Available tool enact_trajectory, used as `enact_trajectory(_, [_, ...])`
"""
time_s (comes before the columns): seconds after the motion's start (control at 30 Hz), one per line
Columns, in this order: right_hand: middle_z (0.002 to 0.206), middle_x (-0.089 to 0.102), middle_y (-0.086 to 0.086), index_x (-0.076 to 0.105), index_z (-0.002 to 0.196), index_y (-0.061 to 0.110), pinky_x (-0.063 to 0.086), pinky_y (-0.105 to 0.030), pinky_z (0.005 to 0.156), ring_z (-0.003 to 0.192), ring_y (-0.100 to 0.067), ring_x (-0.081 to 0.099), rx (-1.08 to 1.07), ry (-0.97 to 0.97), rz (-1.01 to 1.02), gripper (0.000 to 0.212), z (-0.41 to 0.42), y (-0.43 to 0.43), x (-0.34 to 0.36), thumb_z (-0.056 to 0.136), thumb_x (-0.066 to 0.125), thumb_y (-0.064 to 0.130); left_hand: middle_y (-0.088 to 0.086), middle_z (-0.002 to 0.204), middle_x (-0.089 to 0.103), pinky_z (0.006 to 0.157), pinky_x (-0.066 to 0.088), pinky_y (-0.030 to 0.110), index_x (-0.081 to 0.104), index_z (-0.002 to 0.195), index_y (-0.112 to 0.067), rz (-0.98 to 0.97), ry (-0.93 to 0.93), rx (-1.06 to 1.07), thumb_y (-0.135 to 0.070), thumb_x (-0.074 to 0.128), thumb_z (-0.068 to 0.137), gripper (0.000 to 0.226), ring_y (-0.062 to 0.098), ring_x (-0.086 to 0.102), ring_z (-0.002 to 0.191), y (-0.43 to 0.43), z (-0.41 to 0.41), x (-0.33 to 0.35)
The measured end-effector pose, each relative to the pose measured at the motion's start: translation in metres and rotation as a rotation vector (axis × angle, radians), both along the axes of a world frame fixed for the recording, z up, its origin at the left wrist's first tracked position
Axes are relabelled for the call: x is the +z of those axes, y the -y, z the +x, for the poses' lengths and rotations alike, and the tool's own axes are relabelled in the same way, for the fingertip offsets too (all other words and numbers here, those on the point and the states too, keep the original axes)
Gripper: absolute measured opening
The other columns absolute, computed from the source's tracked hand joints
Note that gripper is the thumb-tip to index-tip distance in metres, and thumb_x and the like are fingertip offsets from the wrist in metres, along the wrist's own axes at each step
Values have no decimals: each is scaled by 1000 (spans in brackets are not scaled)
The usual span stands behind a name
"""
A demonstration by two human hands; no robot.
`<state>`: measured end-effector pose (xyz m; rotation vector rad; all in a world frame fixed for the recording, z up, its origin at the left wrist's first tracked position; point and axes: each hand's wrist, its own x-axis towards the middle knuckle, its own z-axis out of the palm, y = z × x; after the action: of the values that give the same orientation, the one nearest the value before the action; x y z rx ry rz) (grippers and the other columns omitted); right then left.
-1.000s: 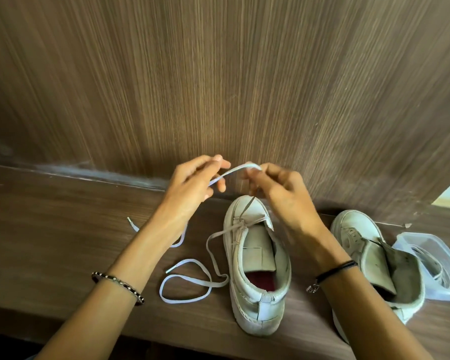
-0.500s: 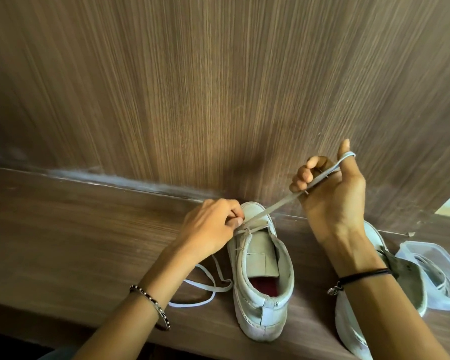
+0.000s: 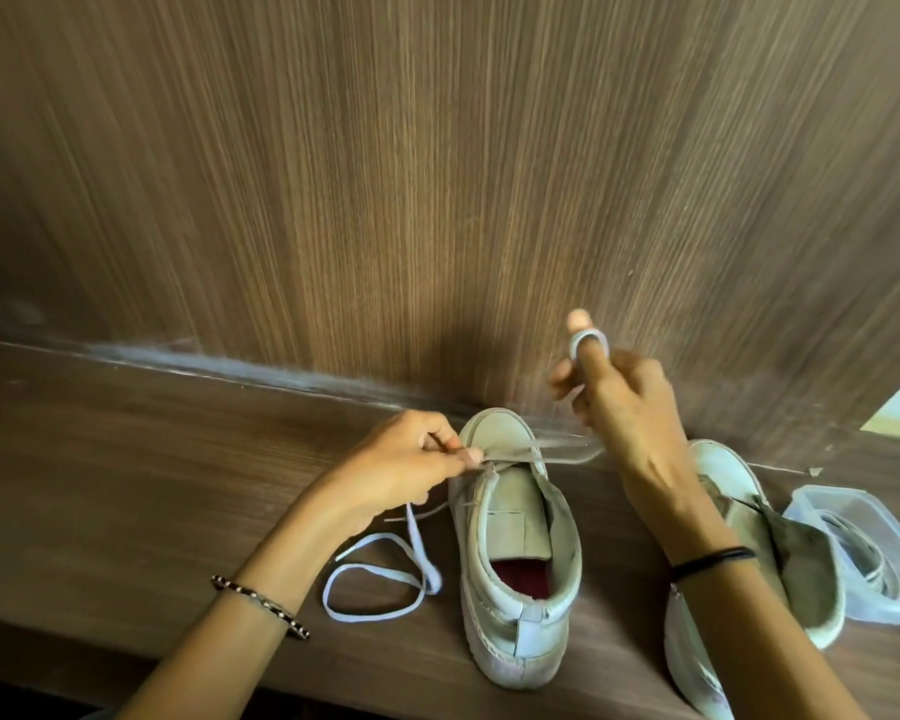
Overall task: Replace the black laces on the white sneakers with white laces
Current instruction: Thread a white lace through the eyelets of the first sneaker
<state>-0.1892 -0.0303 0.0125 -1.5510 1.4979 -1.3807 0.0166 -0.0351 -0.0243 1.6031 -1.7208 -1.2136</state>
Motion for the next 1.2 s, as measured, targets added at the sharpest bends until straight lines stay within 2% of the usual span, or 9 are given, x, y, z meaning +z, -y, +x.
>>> enact_trajectory(0.1, [60, 58, 0, 56, 64, 12, 48, -32, 60, 59, -21, 56, -11, -467, 167, 58, -9, 7, -19, 96, 56, 61, -2, 60, 43, 42, 26, 18, 73, 91, -2, 68, -12, -18, -37, 74, 92, 35, 7, 33, 47, -3, 0, -1])
enact_trajectory(0.17, [77, 67, -9, 57, 68, 14, 55, -42, 74, 77, -35, 65, -22, -610, 304, 66, -12, 11, -32, 89, 46, 75, 6, 61, 59, 53, 34, 20, 77, 87, -5, 32, -4, -17, -37, 77, 89, 32, 7, 45, 54, -4, -3, -3])
enact_trajectory(0.3, [100, 74, -12, 74, 85, 15, 51, -45, 94, 99, -35, 66, -40, -517, 450, 80, -13, 16, -39, 89, 29, 82, 7, 86, 77, 70, 43, 22, 77, 82, -15, -49, -20, 64, -34, 80, 87, 19, 10, 61, 74, -4, -8, -3])
enact_trajectory(0.5, [82, 78, 3, 77, 112, 19, 48, -45, 101, 100, -31, 68, 70, -463, 373, 66, -19, 15, -36, 107, 22, 56, 23, 82, 72, 64, 40, 24, 77, 83, -13, -70, -69, 95, -33, 80, 87, 21, 14, 54, 69, -5, -7, 0])
enact_trajectory(0.6, [72, 73, 17, 74, 119, 16, 50, -41, 98, 89, -25, 71, 116, -479, 316, 64, -16, 9, -30, 107, 22, 52, 11, 57, 47, 42, 27, 18, 73, 85, -7, 26, -142, 81, -25, 74, 93, 19, 14, 35, 47, -5, -8, 4])
enact_trajectory(0.73, [79, 77, -1, 72, 115, 9, 49, -44, 98, 91, -25, 70, 149, -454, 294, 82, -18, 8, -30, 96, 16, 65, 11, 71, 42, 36, 17, 17, 71, 87, -7, 107, -177, 41, -20, 70, 96, 15, 10, 24, 45, -3, -2, 8])
enact_trajectory(0.87, [78, 78, -8, 76, 88, 5, 45, -30, 65, 57, -8, 60, 21, -119, 275, 92, -22, 11, -18, 101, 15, 72, 7, 62, 43, 40, 24, 14, 72, 92, -6, 51, -112, 33, -25, 71, 95, 20, 9, 34, 47, -6, -5, 9])
enact_trajectory(1.0, [82, 78, -12, 73, 83, 3, 33, -22, 42, 50, -12, 52, -60, 265, 204, 92, -37, 14, -3, 100, 18, 75, 5, 68, 59, 45, 30, 17, 73, 87, -6, 31, -122, 118, -27, 70, 92, 22, 10, 51, 60, -6, -7, 13])
enact_trajectory(1.2, [71, 73, -10, 69, 77, 5, 50, -26, 51, 56, -17, 64, -222, 579, -17, 75, -48, 2, 11, 106, 29, 62, -1, 91, 78, 83, 48, 29, 70, 73, -15, -28, -184, 215, -24, 65, 93, 23, 12, 70, 92, -5, -4, 22])
